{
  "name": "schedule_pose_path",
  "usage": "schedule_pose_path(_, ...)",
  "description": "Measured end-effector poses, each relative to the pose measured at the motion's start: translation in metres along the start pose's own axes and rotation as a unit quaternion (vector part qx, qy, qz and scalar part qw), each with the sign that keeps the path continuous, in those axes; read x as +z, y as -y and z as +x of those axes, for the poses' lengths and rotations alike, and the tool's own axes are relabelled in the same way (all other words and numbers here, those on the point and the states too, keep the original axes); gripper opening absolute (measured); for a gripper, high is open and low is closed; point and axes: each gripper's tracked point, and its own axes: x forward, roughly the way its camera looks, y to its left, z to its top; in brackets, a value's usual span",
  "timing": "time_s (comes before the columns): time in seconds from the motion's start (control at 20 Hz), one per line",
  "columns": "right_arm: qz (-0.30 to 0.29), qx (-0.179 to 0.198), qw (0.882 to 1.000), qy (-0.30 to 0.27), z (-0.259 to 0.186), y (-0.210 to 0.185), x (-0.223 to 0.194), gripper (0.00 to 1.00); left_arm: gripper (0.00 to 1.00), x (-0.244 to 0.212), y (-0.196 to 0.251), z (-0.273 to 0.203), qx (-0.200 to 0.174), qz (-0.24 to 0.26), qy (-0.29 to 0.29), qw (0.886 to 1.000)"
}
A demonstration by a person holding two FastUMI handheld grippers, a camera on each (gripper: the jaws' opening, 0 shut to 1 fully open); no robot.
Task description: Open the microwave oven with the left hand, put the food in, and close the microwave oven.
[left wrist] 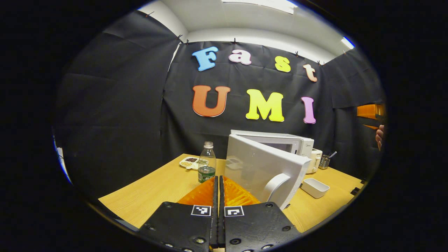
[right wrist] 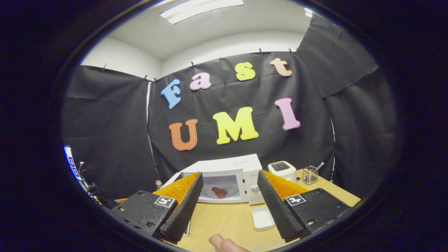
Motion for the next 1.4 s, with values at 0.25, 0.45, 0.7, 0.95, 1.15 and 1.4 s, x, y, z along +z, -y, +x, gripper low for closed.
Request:
schedule_pose_path(0.25, -0.002, 0.005, 1.0, -0.003, -0.024, 0.009, 0.009, 0.99, 0.0, -0.015, 0.006, 0.009, -0.008, 0.014, -0.015, 1.0)
schedule_pose_path(0.45, -0.002, 0.011, 1.0, -0.011, -0.033, 0.015, 0.008, 0.99, 0.0, -0.037, 0.022, 0.022, -0.028, 0.009, -0.035, 0.999)
schedule_pose_path(0.7, -0.011, 0.003, 1.0, -0.008, -0.044, 0.026, 0.014, 0.99, 0.0, -0.048, 0.048, 0.031, -0.051, 0.011, -0.038, 0.998)
schedule_pose_path(0.95, -0.015, 0.004, 1.0, -0.002, -0.052, 0.026, 0.021, 0.99, 0.0, -0.047, 0.073, 0.038, -0.077, -0.003, -0.034, 0.996)
schedule_pose_path(1.15, -0.02, 0.004, 1.0, 0.008, -0.059, 0.028, 0.026, 0.99, 0.0, -0.051, 0.098, 0.05, -0.099, -0.006, -0.037, 0.994)
schedule_pose_path(1.4, -0.015, 0.012, 1.0, 0.011, -0.064, 0.034, 0.027, 0.99, 0.0, -0.061, 0.128, 0.071, -0.122, -0.012, -0.051, 0.991)
